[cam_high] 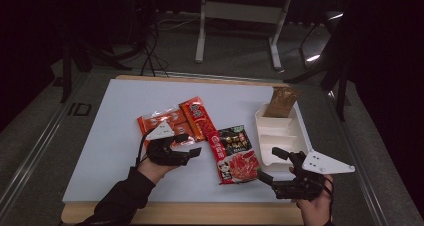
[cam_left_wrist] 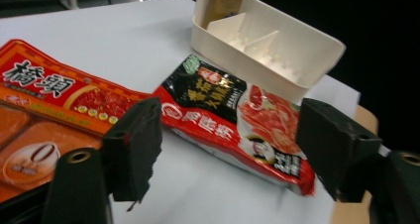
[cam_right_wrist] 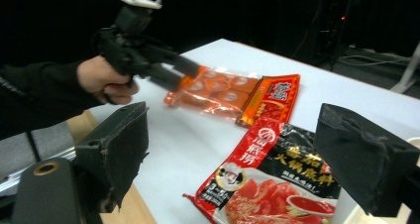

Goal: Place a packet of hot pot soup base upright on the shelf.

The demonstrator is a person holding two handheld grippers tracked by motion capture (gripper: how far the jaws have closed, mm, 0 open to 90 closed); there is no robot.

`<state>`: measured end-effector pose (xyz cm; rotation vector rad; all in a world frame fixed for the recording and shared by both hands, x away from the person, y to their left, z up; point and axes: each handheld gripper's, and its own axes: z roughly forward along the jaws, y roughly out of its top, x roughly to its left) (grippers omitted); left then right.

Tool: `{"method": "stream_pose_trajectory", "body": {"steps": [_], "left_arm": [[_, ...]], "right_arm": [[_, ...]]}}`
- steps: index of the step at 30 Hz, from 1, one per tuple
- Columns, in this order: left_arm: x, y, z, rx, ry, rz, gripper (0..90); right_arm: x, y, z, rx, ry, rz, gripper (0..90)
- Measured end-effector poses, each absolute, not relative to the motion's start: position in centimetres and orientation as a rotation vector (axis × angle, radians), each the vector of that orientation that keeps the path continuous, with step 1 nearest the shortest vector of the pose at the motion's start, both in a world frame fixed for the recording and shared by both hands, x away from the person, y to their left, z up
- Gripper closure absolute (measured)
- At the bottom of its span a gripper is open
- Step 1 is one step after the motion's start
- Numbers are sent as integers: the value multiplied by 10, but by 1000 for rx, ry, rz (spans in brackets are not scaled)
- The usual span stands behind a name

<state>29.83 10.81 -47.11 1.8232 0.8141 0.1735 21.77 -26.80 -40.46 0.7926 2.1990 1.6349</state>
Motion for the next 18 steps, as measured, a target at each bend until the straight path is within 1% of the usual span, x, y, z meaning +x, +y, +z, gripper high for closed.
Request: {"method": "stream_pose_trajectory", "body": {"steps": [6,8,14,15,17,18], "left_arm": [[316,89,-476,1852,826,186,301],[322,83,-478,1859,844,170,306],[339,65,-486,1908,878,201,331],[342,63,-488,1915,893,202,347],[350,60,-493,1916,918,187,348],[352,58,-495,1919,927,200,348]], "right_arm": [[216,-266,-406,766,2210,1619,138],[216,-265,-407,761,2213,1616,138],[215,-263,-409,746,2233,1615,138],[215,-263,-409,744,2232,1615,138],[215,-263,-410,742,2234,1624,139],[215,-263,-410,742,2236,1623,138]]}}
